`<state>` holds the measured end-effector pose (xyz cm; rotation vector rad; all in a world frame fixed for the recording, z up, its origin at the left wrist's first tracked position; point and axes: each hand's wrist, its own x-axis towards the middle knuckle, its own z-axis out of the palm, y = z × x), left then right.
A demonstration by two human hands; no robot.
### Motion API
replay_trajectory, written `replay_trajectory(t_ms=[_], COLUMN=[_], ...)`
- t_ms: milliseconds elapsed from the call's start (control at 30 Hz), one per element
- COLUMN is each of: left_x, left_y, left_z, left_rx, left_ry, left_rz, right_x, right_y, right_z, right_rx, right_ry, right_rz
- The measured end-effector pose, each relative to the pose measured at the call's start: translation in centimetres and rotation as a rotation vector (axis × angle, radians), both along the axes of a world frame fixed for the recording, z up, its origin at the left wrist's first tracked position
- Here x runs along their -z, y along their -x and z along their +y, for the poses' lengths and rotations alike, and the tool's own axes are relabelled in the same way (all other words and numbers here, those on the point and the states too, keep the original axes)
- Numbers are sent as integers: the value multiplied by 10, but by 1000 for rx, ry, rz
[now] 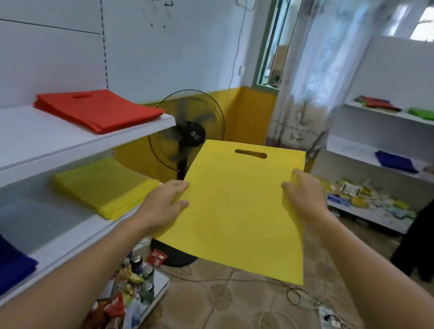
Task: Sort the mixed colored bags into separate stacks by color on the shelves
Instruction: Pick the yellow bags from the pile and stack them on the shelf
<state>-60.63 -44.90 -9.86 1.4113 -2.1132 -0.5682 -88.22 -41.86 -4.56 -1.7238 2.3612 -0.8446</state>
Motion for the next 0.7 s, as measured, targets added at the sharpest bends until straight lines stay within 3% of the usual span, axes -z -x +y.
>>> replay_trajectory(t_ms=[467, 700], left_x=[25, 56], left_y=[106, 117], left_z=[-158, -222], left_rx=[157, 120], left_ry=[-139, -218], left_rz=[-34, 17], right_x=[15, 41], right_y=[87, 109], right_z=[-116, -208], right_rx=[217, 77], right_ry=[-79, -192], right_rz=[-132, -55])
